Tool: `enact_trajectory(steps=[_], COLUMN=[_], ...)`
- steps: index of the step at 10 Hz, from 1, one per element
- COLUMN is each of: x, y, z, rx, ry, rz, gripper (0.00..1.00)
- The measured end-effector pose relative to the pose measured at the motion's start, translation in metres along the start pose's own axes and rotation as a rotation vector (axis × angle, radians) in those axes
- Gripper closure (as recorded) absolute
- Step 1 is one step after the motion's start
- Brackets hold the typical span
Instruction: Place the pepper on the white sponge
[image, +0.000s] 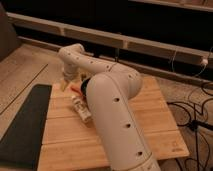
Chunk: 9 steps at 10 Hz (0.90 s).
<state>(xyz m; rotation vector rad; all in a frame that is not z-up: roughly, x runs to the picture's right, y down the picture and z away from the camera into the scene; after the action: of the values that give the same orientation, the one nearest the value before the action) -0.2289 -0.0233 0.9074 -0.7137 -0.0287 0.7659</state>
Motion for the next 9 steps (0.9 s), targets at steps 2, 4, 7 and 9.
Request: enact_trajectory(steps=[2,4,7,9], x=[0.004,0.004,0.003,0.006], y=[-0.003,-0.004,-0.002,-0.005], z=[0.004,0.009,0.02,0.033], rx=[0.004,0.002,-0.01,-0.03], ry=[0.004,0.008,0.022,0.034], rz=[0.002,-0.014,-0.044,-0.054], gripper=[0.35,0.35,0.35,0.35])
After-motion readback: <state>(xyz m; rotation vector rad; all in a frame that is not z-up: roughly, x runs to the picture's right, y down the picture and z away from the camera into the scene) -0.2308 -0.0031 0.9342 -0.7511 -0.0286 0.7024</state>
